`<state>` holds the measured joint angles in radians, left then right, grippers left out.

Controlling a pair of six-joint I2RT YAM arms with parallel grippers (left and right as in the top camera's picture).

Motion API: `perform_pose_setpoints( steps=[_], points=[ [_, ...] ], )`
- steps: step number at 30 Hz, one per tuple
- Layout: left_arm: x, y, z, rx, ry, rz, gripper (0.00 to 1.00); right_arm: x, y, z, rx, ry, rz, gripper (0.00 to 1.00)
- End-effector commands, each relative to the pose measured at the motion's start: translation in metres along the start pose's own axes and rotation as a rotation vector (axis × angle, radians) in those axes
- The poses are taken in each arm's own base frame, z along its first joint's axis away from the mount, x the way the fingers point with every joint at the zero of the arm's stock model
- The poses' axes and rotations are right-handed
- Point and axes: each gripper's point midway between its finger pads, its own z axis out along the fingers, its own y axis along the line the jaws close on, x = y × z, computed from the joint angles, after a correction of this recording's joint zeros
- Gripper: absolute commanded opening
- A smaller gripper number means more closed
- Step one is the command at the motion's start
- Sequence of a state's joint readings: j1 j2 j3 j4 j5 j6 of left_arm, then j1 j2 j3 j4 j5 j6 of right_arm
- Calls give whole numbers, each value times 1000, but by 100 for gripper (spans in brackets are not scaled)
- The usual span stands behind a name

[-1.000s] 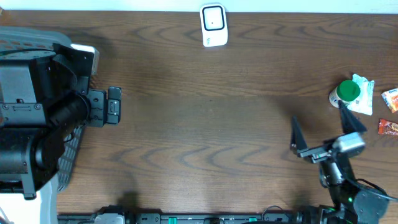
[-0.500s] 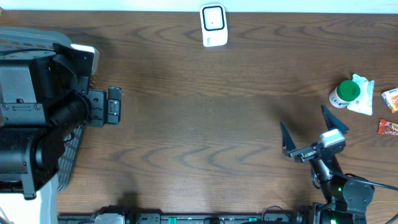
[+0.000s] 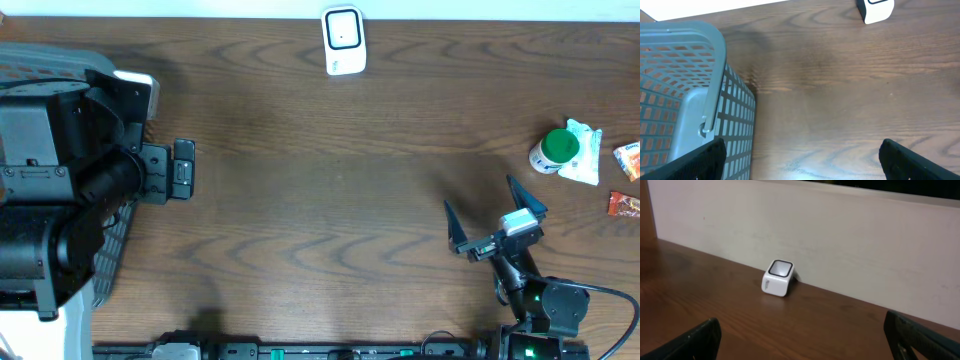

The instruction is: Scan the item barcode

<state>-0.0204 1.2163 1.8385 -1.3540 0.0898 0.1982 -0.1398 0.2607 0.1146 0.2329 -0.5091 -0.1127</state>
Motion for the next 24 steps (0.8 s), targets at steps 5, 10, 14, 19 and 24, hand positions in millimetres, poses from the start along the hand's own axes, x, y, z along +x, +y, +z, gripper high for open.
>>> perform_pose_setpoints(
  steps=[5,10,14,19,24],
  points=[
    [0,3,-1,-16,-2,-12,98,15,4,-1,-18,46,-27,99],
    [0,3,-1,-16,-2,-13,98,20,5,-1,-19,66,-23,99],
    [0,3,-1,-16,-2,-12,98,18,7,-1,-28,57,-29,99],
    [0,3,-1,-16,-2,-13,98,11,7,-5,-12,14,-96,99],
    [0,3,-1,-16,-2,-13,98,19,11,-11,-3,-32,-120,99]
  ],
)
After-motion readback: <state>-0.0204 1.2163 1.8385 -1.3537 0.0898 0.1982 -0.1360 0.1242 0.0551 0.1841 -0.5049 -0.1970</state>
